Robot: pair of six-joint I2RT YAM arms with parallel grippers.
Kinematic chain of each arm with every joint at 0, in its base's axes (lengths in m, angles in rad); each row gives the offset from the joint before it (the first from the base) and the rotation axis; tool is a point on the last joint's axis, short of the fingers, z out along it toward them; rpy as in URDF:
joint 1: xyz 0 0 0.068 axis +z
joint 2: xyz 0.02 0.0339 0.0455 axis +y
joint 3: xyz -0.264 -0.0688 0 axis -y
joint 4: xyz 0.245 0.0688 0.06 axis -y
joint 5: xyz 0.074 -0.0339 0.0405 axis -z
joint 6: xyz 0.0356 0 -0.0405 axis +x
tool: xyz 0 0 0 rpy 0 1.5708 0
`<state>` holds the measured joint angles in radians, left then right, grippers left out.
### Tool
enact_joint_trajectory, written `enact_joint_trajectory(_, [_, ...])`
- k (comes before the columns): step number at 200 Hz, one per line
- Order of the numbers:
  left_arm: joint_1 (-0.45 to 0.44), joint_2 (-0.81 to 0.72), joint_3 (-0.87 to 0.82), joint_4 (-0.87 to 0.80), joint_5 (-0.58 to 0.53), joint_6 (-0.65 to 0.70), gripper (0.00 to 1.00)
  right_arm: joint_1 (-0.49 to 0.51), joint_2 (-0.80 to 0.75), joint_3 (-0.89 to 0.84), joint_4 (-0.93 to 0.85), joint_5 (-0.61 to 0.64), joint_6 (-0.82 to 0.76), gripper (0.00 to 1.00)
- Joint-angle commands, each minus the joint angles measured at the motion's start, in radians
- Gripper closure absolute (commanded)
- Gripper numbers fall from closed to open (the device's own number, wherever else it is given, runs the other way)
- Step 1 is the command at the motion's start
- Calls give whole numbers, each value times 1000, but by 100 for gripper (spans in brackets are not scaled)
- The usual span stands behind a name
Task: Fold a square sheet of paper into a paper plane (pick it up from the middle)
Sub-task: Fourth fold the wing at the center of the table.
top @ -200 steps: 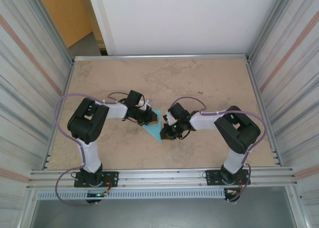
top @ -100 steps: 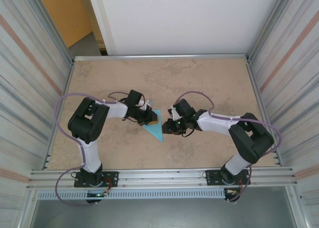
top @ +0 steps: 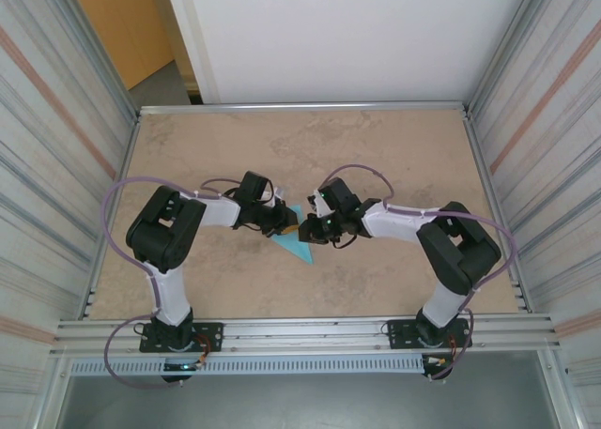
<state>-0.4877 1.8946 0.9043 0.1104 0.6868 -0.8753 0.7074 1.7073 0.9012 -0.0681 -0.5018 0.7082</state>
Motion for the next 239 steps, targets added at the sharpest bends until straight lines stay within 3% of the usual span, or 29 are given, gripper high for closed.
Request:
enact_joint_trajectory(1, [-2, 36, -21, -56, -84, -15, 87, 8, 41, 29, 13, -22, 16, 88])
enact_joint_trajectory(145, [2, 14, 1, -110, -59, 28, 88, 17, 162, 22, -68, 10, -8, 92])
enact_joint_trajectory(207, [19, -144, 45, -194, -58, 210, 86, 0, 180, -8, -130, 45, -42, 92])
enact_joint_trajectory(239, [5, -141, 1, -142, -28, 228, 87, 3, 196, -8, -124, 42, -39, 92])
